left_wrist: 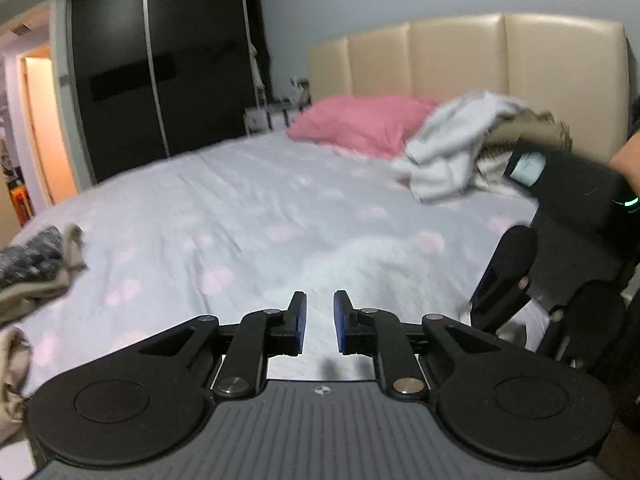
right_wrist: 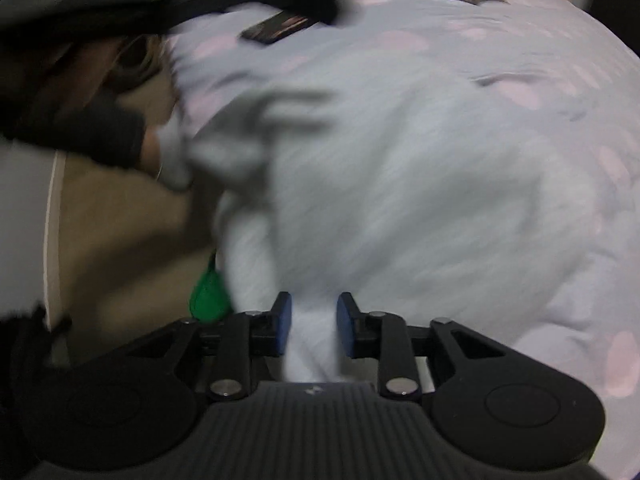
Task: Fold clothes
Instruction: 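Move both open tools to the sides of the folded grey sweatshirt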
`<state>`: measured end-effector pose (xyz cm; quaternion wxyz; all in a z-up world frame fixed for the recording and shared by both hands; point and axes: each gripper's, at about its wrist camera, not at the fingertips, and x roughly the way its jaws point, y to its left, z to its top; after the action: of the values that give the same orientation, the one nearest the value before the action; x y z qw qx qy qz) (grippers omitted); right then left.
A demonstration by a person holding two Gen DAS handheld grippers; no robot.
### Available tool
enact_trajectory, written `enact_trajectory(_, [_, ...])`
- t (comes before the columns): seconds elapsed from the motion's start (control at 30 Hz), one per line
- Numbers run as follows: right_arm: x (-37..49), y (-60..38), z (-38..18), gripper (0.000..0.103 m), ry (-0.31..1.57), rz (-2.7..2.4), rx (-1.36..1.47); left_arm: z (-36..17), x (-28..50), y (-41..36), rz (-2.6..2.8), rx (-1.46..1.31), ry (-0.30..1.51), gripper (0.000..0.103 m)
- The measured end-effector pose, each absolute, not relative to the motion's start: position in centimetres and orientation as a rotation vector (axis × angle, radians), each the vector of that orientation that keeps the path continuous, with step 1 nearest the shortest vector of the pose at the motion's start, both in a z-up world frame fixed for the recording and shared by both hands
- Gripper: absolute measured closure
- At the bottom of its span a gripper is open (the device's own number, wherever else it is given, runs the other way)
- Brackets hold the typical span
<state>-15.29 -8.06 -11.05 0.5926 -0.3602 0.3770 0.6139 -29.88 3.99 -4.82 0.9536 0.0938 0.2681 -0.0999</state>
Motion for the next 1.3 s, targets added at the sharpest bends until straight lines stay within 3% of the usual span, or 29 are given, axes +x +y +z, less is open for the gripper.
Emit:
enact_trajectory(0.27, [-11.9, -9.6, -6.6, 0.065, 0.935, 1.461, -0.664, -9.7, -31.6, 5.5, -0.152, 0.130, 0.719, 0.090])
enact_trajectory(0.43, [-10.0, -9.1, -4.7, 0.059, 0.817, 1.402, -0.527, -9.6, -33.3, 6.4, -0.127, 0.131, 0.729, 0.090])
enact_trajectory(0.67, [-14.1, -6.4, -7.8, 0.055, 0.596, 1.386, -0.732, -10.8, -33.7, 6.9, -0.117, 0.126, 0.786, 0.090])
enact_trajectory(0.8, [-14.9, -7.3, -11.7, 0.048, 0.648, 1.410, -1.007, -10.4, -34.0, 7.3, -0.138, 0.104, 0.792, 0.090])
enact_trajectory(0.97, [-12.5, -8.0, -9.9, 0.046, 0.812, 1.400, -0.919, -9.5, -34.2, 8.2, -0.138, 0.053, 0.807, 0.090])
enact_trajectory(1.03, [-11.5, -8.5, -8.6, 0.040, 0.877, 1.405, -0.860, -8.1, -34.4, 9.2, -0.130, -0.006, 0.790, 0.090])
enact_trajectory(1.07, [-10.9, -8.9, -7.8, 0.037, 0.904, 1.408, -0.806, -7.4, -34.5, 9.7, -0.121, -0.037, 0.779, 0.087])
enact_trajectory(1.13, [-9.5, -9.2, -6.0, 0.024, 0.918, 1.394, -0.664, -5.9, -34.5, 11.0, -0.090, -0.106, 0.747, 0.069])
enact_trajectory(1.2, [-8.3, -9.2, -4.5, 0.018, 0.905, 1.371, -0.518, -4.7, -34.5, 12.6, -0.045, -0.200, 0.686, 0.036])
enact_trajectory(1.3, [-6.8, -8.5, -3.3, 0.012, 0.902, 1.289, -0.341, -4.2, -33.4, 15.3, -0.004, -0.387, 0.649, 0.033])
